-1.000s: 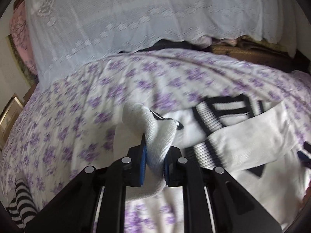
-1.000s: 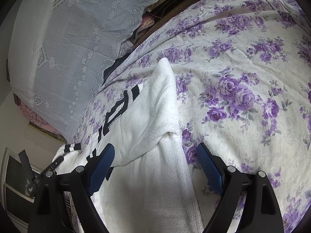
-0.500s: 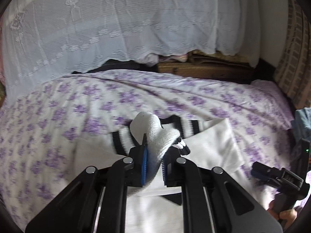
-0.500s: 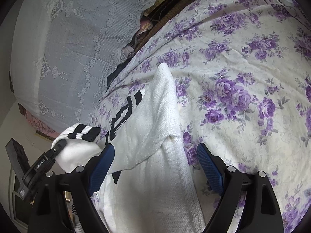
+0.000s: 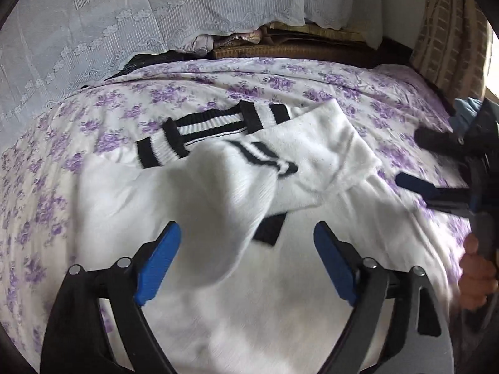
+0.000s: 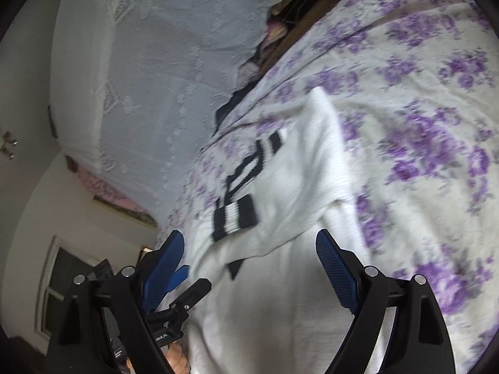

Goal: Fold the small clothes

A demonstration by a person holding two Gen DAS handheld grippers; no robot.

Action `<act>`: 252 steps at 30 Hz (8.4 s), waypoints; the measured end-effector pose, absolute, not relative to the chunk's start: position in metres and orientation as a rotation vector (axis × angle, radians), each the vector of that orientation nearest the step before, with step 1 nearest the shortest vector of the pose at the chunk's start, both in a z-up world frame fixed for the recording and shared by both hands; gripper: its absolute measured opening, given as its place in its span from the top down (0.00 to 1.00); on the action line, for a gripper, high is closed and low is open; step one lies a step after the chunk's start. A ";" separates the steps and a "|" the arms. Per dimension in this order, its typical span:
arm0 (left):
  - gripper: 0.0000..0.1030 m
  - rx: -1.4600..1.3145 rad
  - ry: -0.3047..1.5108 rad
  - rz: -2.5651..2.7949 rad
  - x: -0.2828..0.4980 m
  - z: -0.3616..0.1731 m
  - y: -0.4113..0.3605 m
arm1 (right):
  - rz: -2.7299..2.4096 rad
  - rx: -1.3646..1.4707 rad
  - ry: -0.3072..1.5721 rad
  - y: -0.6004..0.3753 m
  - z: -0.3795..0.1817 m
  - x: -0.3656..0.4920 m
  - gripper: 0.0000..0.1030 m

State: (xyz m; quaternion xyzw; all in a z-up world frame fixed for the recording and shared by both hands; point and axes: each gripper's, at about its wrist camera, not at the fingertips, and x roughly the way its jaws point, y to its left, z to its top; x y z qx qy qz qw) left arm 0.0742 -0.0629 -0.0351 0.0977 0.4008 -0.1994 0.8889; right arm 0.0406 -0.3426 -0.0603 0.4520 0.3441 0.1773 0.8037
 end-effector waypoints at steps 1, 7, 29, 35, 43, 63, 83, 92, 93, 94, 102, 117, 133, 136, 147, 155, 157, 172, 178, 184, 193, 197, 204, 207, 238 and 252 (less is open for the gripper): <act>0.15 0.205 0.827 -0.414 0.070 -0.033 -0.056 | 0.413 0.971 0.735 -0.338 -0.059 0.041 0.16; 0.08 0.128 0.807 -0.220 0.092 -0.021 0.017 | 0.509 1.067 0.812 -0.309 -0.058 0.061 0.16; 0.04 0.154 0.907 0.041 0.151 -0.075 0.064 | 0.149 0.599 0.779 -0.291 -0.056 0.138 0.75; 0.05 0.081 0.901 -0.006 0.145 -0.062 0.075 | 0.212 0.800 0.768 -0.316 -0.072 0.131 0.72; 0.05 0.063 0.898 0.018 0.169 -0.054 0.074 | 0.257 0.885 0.801 -0.308 -0.074 0.135 0.45; 0.04 0.175 0.904 0.065 0.178 -0.072 0.052 | 0.081 0.821 0.778 -0.349 -0.075 0.121 0.71; 0.04 0.136 0.910 -0.066 0.176 -0.069 0.027 | 0.147 0.365 0.757 -0.279 -0.044 0.126 0.56; 0.04 0.195 0.902 -0.086 0.154 -0.081 0.018 | 0.179 0.236 0.848 -0.250 -0.063 0.113 0.48; 0.04 0.218 0.890 -0.071 0.148 -0.077 0.016 | 0.160 0.224 0.844 -0.249 -0.056 0.109 0.48; 0.05 0.225 0.881 -0.068 0.144 -0.072 0.015 | 0.149 0.220 0.825 -0.248 -0.051 0.104 0.47; 0.04 0.343 0.877 -0.114 0.113 -0.090 -0.011 | 0.151 0.133 0.894 -0.236 -0.066 0.084 0.21; 0.04 0.097 0.964 -0.335 0.020 -0.082 0.045 | 0.175 0.523 0.700 -0.320 -0.055 -0.042 0.21; 0.05 -0.108 1.017 -0.740 -0.072 -0.087 0.062 | 0.361 0.736 0.749 -0.334 -0.079 -0.147 0.21; 0.05 -0.091 1.020 -0.753 -0.072 -0.086 0.056 | 0.401 0.720 0.773 -0.322 -0.080 -0.163 0.21; 0.70 -0.079 0.990 -0.674 -0.068 -0.083 0.046 | 0.392 0.666 0.821 -0.282 -0.083 -0.149 0.71; 0.89 -0.157 0.953 -0.692 -0.094 -0.072 0.074 | 0.381 0.684 0.755 -0.307 -0.068 -0.178 0.78; 0.88 -0.152 0.953 -0.688 -0.104 -0.070 0.083 | 0.368 0.641 0.763 -0.308 -0.063 -0.183 0.78; 0.62 -0.043 0.979 -0.623 -0.104 -0.084 0.050 | 0.391 0.645 0.790 -0.297 -0.083 -0.188 0.79; 0.06 -0.133 1.031 -0.624 -0.100 -0.076 0.071 | 0.283 0.599 0.748 -0.323 -0.068 -0.194 0.80; 0.06 -0.134 1.015 -0.630 -0.103 -0.084 0.075 | 0.270 0.628 0.792 -0.324 -0.086 -0.190 0.80; 0.86 -0.068 1.015 -0.584 -0.082 -0.081 0.049 | 0.285 0.647 0.787 -0.324 -0.085 -0.190 0.79; 0.88 -0.114 1.006 -0.579 -0.091 -0.065 0.078 | 0.324 0.656 0.791 -0.323 -0.084 -0.192 0.76; 0.12 -0.119 1.051 -0.541 -0.095 -0.076 0.094 | 0.350 0.654 0.813 -0.318 -0.084 -0.190 0.70; 0.12 -0.082 1.037 -0.539 -0.102 -0.083 0.084 | 0.351 0.657 0.823 -0.319 -0.085 -0.187 0.70; 0.40 -0.064 1.038 -0.611 -0.113 -0.093 0.059 | 0.386 0.615 0.826 -0.303 -0.087 -0.186 0.65; 0.88 -0.071 0.995 -0.605 -0.095 -0.066 0.067 | 0.430 0.603 0.747 -0.302 -0.058 -0.176 0.79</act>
